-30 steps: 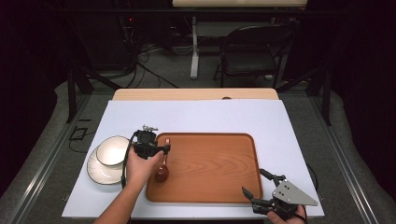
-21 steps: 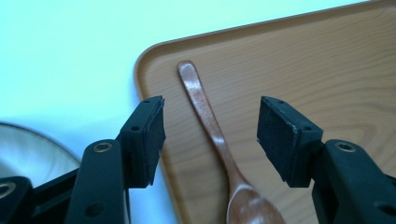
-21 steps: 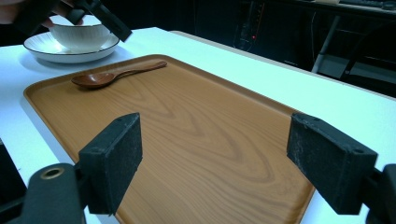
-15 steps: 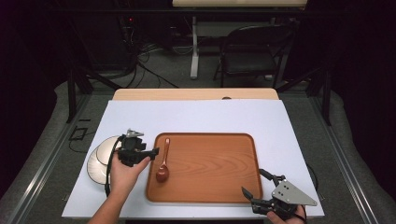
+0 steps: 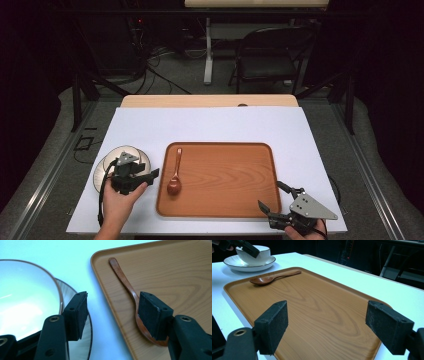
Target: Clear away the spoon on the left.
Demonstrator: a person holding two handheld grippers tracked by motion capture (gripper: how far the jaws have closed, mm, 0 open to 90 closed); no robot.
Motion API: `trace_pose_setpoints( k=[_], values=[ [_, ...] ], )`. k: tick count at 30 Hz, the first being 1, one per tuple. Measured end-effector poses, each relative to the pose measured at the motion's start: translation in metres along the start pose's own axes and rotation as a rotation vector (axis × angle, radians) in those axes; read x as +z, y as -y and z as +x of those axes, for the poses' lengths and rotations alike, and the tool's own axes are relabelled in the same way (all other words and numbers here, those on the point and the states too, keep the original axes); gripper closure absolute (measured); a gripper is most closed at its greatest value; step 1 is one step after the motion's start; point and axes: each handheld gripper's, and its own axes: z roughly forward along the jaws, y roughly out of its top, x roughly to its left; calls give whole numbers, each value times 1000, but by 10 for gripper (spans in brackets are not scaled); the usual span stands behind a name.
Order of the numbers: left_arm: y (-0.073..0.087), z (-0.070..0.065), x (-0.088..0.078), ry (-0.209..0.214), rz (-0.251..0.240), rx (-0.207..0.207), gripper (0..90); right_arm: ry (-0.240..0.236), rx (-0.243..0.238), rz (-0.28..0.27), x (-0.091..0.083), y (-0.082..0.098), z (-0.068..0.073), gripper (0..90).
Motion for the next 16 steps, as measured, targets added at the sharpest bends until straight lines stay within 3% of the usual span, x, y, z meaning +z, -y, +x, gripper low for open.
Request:
trace_pose_setpoints(
  k=[10,16],
  values=[
    [12,6,-9,19,-43,-14,412,-5,19,16,2,1,-1,180],
    [14,9,-11,32,-49,-37,413,-13,63,49,5,1,-5,163]
  ],
)
